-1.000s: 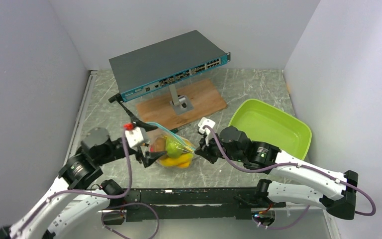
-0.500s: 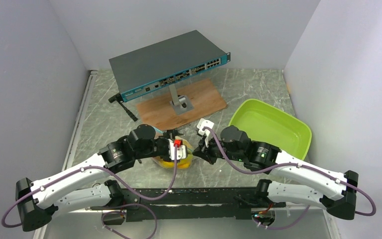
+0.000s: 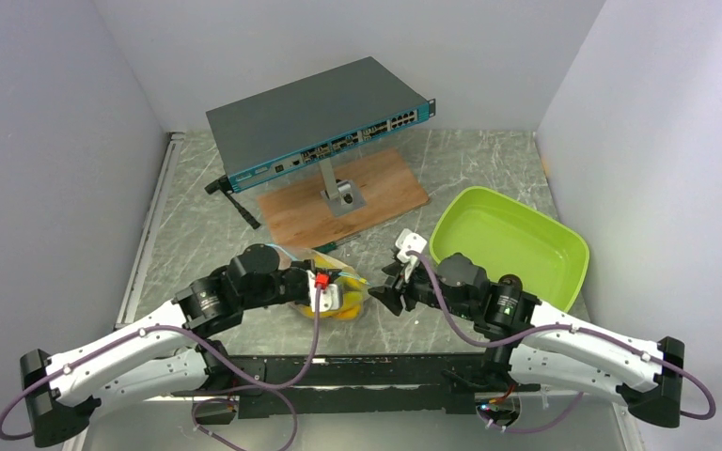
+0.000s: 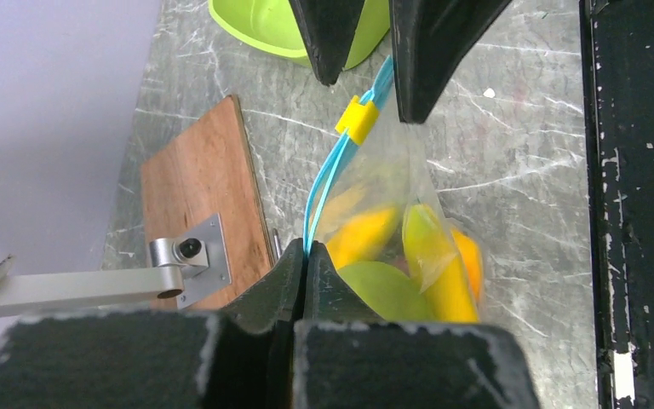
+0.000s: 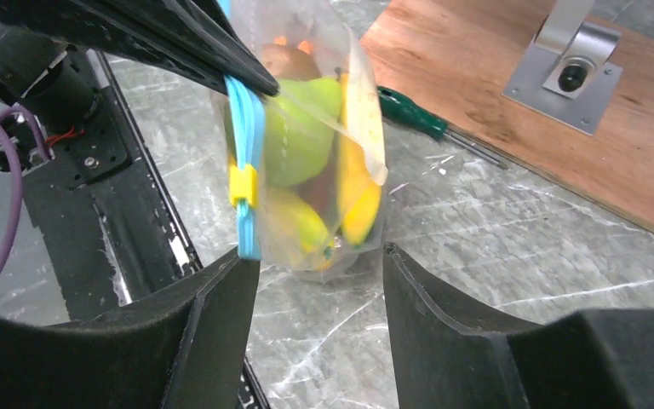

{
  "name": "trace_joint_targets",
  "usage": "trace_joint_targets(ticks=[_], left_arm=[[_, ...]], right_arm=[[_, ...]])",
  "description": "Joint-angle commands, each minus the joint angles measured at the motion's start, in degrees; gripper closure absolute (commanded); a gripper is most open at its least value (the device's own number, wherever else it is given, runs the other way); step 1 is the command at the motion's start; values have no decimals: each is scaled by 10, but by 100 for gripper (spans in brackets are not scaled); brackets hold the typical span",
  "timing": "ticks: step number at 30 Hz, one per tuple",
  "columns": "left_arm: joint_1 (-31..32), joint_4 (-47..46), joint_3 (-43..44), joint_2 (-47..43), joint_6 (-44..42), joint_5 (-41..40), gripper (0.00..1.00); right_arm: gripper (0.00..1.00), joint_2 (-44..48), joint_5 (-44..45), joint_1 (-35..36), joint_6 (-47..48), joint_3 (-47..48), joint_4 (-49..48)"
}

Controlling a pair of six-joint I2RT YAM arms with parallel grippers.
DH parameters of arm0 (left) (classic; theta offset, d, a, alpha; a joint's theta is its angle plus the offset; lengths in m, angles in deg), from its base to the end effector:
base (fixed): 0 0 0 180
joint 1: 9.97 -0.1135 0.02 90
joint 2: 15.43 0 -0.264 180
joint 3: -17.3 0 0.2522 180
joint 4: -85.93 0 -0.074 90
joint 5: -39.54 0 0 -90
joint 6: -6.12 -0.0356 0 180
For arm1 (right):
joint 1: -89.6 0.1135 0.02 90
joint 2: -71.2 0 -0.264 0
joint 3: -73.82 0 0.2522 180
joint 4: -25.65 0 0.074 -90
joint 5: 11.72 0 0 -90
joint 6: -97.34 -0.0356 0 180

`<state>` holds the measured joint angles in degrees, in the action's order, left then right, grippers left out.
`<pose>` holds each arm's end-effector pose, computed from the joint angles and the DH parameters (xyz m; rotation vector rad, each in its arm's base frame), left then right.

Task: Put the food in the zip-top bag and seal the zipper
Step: Unzip the zipper food storage bag at the center of the board.

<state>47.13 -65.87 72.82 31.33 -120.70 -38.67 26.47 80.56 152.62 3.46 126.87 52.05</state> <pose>0.0977 -0.1644 0.3080 1.5001 1.2088 -0.4346 0.0857 0.1653 0.3018 -0.9418 1.7171 0.7506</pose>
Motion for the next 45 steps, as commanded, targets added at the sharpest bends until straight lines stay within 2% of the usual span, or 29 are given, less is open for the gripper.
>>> trace_joint_targets(ticks=[1,5,11,14,15,17,20,22,25,27,34,36,41,43,45], left_arm=[[1,-33,-15,-38,13,16,100],[1,-33,-14,-47,20,26,100],[1,-27,-13,-49,24,35,100],[1,-24,-14,-53,28,35,100],[0,-22,-10,-52,34,37,95],[0,-18,3,-46,54,42,69],[0,3,39,-23,63,95,46],[1,7,66,3,73,124,38],[1,19,108,48,75,151,33],[1,29,126,69,68,172,34],[0,78,155,99,47,221,49],[0,82,155,101,47,222,56],[0,87,160,114,48,208,64],[0,82,163,120,50,200,66],[0,80,163,124,48,193,63]], right_arm=[[44,41,34,-1,15,-35,-106],[52,33,-4,-2,25,-43,-144],[60,-3,-60,-2,33,-23,-147],[79,-7,-55,-2,33,-21,-148],[88,-7,-58,-2,33,-21,-146],[100,-9,-63,-2,34,-18,-139],[100,-13,-68,-2,44,-14,-129],[100,-14,-72,-3,50,-13,-129],[100,-15,-79,-1,53,-10,-129],[100,-15,-82,-2,55,-8,-129],[100,-11,-85,-2,63,-1,-107],[100,-11,-86,-2,63,-1,-107],[100,-15,-94,-2,64,1,-107],[100,-14,-94,-2,64,2,-107],[100,-13,-93,-2,63,1,-106]])
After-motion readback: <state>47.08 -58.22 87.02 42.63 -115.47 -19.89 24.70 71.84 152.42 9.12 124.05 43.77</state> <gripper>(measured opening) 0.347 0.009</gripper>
